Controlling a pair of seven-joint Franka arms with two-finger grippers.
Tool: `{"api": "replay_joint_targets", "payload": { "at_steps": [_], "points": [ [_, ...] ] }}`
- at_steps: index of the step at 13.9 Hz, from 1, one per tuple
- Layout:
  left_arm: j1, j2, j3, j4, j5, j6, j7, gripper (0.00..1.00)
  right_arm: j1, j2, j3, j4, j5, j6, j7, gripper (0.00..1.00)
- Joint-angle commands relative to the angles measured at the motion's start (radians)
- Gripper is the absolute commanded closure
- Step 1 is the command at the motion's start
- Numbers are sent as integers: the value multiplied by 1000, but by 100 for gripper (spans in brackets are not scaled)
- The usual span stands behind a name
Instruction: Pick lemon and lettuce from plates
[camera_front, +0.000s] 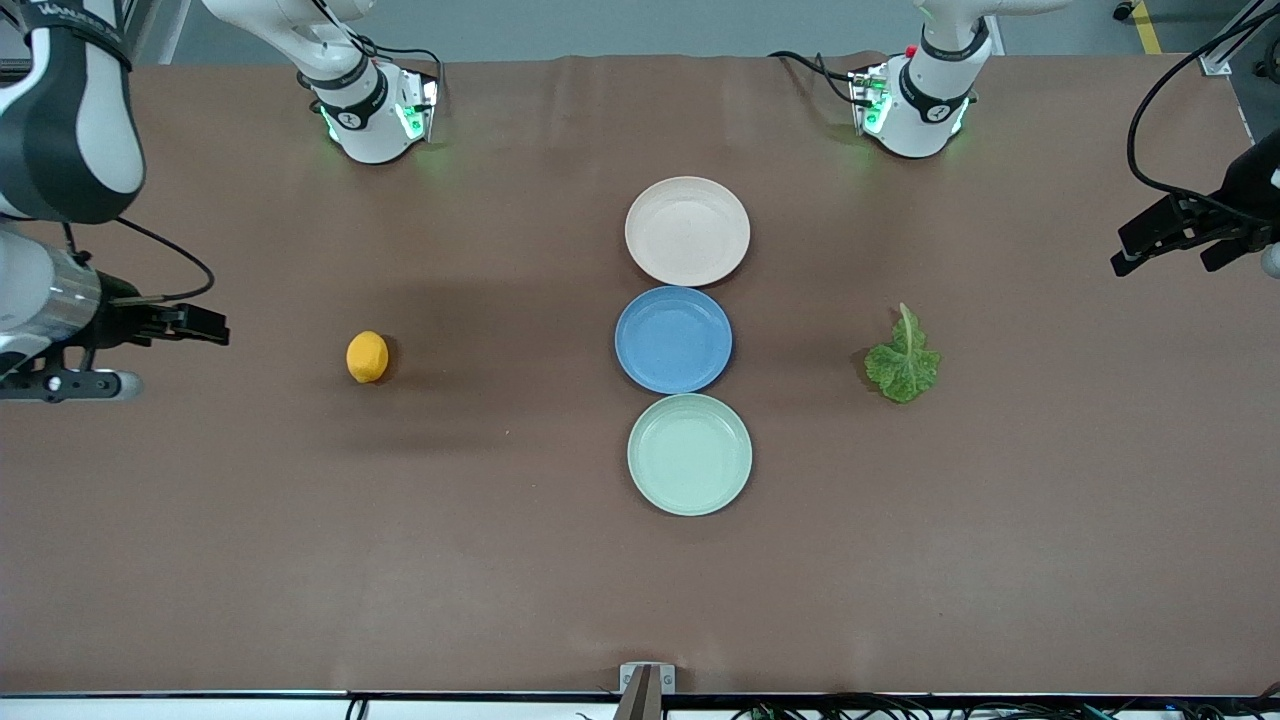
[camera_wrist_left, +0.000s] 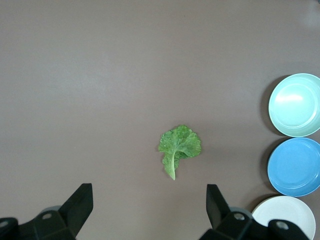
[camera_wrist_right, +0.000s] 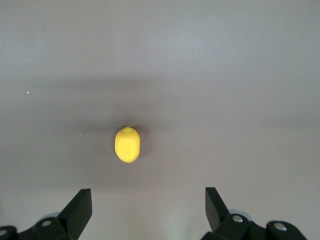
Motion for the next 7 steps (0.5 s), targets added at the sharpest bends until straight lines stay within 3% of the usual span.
{"api": "replay_joint_targets", "payload": {
  "at_steps": [1, 7],
  "points": [
    [-3, -3, 1, 15, -11, -15, 16, 0, -58, 7, 14, 28, -5, -31, -54, 0],
    [-1, -3, -13, 12, -7, -15, 17, 0, -67, 22, 13, 112, -11, -45, -44, 0]
  ]
}}
